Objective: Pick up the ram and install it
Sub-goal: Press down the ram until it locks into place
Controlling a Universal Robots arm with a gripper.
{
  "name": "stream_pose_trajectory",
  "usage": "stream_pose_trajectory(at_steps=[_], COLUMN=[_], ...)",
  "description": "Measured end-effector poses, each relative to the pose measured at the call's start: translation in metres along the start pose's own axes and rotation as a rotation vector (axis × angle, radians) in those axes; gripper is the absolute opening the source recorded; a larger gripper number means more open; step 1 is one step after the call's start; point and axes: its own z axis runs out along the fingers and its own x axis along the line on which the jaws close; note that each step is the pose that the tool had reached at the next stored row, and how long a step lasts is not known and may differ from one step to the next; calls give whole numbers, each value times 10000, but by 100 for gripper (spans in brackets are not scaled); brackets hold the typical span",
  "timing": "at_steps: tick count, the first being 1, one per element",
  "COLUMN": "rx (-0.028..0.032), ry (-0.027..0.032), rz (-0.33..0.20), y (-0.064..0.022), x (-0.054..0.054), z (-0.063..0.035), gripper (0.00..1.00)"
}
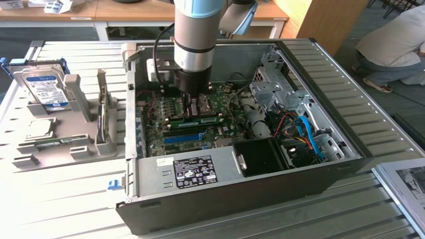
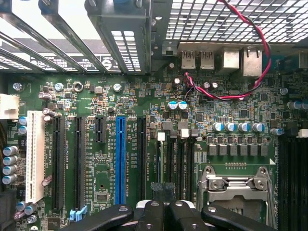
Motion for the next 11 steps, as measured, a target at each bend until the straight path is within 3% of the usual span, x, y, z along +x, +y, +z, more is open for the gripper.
stream_pose_trajectory(at_steps=[11], rx=[6], ry=[-7], rz=[-2], y=[-1], x=[-2], z=[-26], gripper=[10])
